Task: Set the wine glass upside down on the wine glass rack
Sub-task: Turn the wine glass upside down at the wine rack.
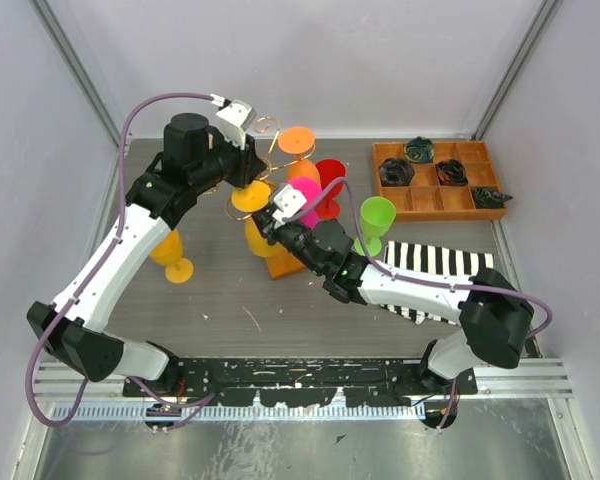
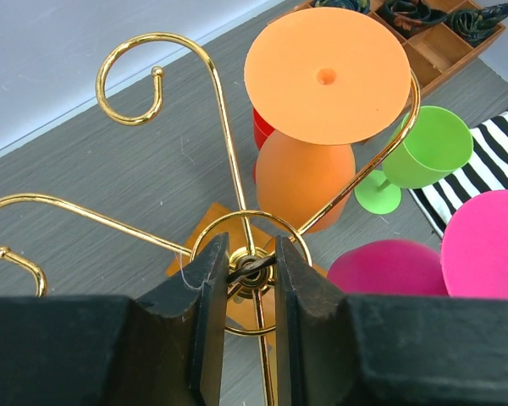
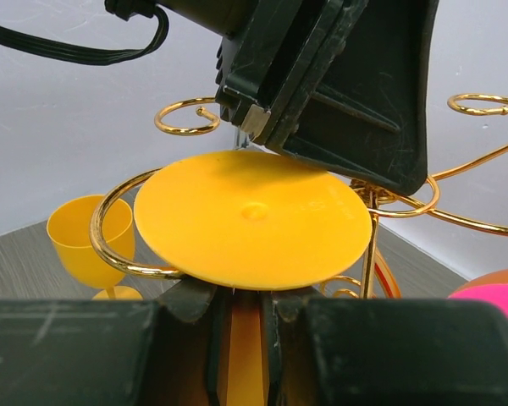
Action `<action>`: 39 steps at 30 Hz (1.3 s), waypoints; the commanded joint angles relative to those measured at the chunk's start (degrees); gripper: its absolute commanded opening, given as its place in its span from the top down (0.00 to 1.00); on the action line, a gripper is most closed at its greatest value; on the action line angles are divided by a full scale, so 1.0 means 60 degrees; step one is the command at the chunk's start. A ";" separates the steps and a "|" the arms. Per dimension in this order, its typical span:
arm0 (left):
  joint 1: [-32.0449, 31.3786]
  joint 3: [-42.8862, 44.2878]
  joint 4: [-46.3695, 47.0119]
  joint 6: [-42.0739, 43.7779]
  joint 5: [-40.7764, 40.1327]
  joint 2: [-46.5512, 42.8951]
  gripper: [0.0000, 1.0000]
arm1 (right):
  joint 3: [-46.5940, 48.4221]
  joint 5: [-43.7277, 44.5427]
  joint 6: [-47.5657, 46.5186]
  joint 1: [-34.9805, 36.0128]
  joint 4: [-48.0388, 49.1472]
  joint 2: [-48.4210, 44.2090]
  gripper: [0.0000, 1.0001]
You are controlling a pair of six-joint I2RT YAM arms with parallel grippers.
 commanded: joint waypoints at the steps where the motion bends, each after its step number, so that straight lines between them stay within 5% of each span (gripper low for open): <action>1: -0.0104 0.0145 -0.0037 -0.0094 0.0295 -0.0079 1.00 | -0.0039 -0.1724 -0.0001 0.0159 0.0301 -0.0147 0.99; 19: -0.0111 0.0142 -0.0068 -0.0113 0.0185 -0.0092 1.00 | 0.0690 -0.2208 0.0170 0.0149 -0.2586 -0.0991 0.95; 39: -0.0106 0.0175 -0.0114 -0.0173 0.0288 -0.0017 1.00 | 0.0957 -0.2371 -0.0206 0.0130 -0.2060 -0.0315 0.92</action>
